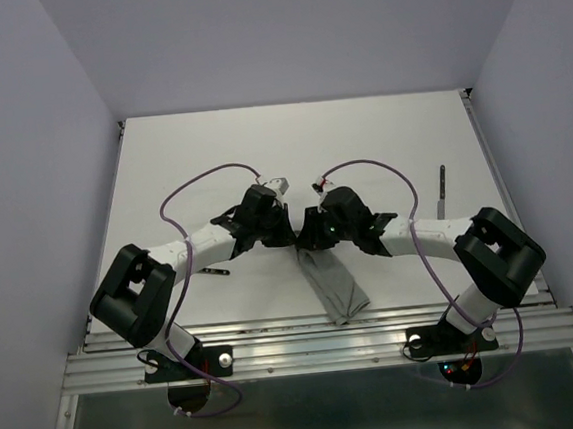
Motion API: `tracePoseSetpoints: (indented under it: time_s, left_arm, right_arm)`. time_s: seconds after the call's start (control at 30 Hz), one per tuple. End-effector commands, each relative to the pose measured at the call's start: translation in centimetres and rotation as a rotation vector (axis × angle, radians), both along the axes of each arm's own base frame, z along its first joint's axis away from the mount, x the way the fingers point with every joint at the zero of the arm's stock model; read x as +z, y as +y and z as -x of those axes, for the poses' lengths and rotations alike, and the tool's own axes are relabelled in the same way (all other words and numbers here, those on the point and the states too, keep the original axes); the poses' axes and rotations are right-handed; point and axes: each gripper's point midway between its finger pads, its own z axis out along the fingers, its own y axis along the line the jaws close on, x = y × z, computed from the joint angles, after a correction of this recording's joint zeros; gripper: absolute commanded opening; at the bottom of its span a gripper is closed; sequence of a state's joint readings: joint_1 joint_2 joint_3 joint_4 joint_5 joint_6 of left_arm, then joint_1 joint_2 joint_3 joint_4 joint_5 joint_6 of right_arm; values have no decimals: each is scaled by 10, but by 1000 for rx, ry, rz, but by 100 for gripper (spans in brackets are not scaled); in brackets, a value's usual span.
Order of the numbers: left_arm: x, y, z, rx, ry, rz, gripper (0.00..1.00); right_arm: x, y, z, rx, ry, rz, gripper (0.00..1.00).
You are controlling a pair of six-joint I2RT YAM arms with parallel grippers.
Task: Fold the napkin into a case and place the utensils inside
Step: Stuff the top corner of the smaller-rectangle-folded napkin into the folded napkin.
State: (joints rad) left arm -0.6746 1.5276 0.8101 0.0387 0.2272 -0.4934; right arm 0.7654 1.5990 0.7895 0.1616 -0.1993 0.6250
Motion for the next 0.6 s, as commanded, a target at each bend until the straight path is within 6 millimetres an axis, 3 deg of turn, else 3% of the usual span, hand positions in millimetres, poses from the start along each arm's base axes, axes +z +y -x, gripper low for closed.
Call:
tracePoseSetpoints:
  time_s: [0.0,0.1,0.17,0.2,0.3,0.37,0.57]
  left_arm:
    - [24,-12,-12,-41,-69,22,0]
    - [23,-14,-12,-49,-62,23,0]
    - [23,-14,-11,-50,-64,24,0]
    - [23,-13,-11,-47,-63,24,0]
    - [23,-13,-11,-43,-65,26,0]
    - [23,-13,-10,-43,-63,28,0]
    - [19,-14,-10,-45,-51,31,0]
  right_arm:
    - [35,8,-9,3,-100,-83,40]
    - [36,1,-10,-39,-110,-76,40]
    - [40,-7,-14,-103,-112,-79,35]
    - [39,-15,-22,-169,-129,-61,22]
    - [28,-31,-29,-281,-112,-24,1]
    - [14,-33,-30,-300,-61,37,1]
    - [-2,-25,-24,-263,-28,22,1]
